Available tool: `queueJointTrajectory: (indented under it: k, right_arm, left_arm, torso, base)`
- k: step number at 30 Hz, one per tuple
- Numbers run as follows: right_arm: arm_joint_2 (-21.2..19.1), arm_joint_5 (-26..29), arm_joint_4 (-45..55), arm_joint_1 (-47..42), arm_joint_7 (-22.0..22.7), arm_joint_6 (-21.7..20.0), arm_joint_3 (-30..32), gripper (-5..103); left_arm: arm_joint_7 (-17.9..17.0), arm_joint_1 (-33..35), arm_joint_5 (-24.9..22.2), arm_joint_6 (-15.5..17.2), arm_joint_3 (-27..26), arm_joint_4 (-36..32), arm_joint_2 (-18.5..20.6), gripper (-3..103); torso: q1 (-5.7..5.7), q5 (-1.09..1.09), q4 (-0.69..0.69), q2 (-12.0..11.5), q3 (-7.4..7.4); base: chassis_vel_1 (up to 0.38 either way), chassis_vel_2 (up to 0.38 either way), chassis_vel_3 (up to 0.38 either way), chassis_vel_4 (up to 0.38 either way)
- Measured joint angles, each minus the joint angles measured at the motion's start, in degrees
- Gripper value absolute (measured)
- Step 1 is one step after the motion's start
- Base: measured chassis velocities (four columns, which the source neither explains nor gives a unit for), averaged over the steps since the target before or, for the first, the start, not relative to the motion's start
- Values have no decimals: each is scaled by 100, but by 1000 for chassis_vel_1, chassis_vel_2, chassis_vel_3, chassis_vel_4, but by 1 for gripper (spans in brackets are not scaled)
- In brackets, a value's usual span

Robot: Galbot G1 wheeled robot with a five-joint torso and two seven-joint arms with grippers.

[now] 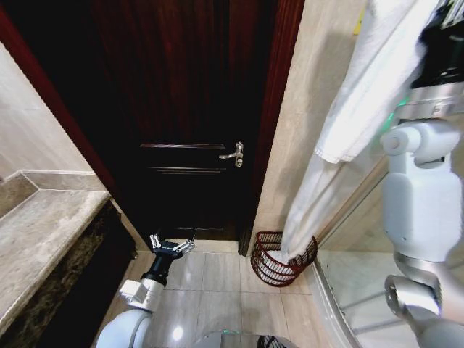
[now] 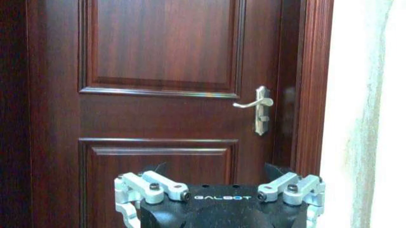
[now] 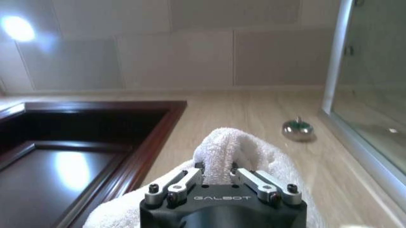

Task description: Discard the used towel into the hamper.

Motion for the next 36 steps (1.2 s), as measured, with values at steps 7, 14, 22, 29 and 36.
queueJointTrajectory:
  k: [7,14,22,29,36]
  right_arm:
    - [94,-19,189,-632,-4,7,201,12]
    - [188,-73,381,-1173,-2,54,345,12]
    - [334,-120,528,-1563,23,79,464,12]
    - [443,-124,602,-1913,15,206,539,12]
    - [527,-133,737,-2412,-33,295,708,12]
  left_arm:
    - [0,0,0,0,0,0,0,100]
    - [0,0,0,0,0,0,0,100]
    - [0,0,0,0,0,0,0,100]
    - [0,0,0,0,0,0,0,100]
    - [0,0,0,0,0,0,1,100]
  torso:
    - [0,0,-1,0,0]
    - [0,-2,0,0,0]
    - [0,-2,0,0,0]
    - [0,-1,0,0,0]
    - [-1,-1,0,0,0]
  base:
    - [0,0,0,0]
    - [0,0,0,0]
    - [0,0,0,0]
    - [0,0,0,0]
    - [0,0,0,0]
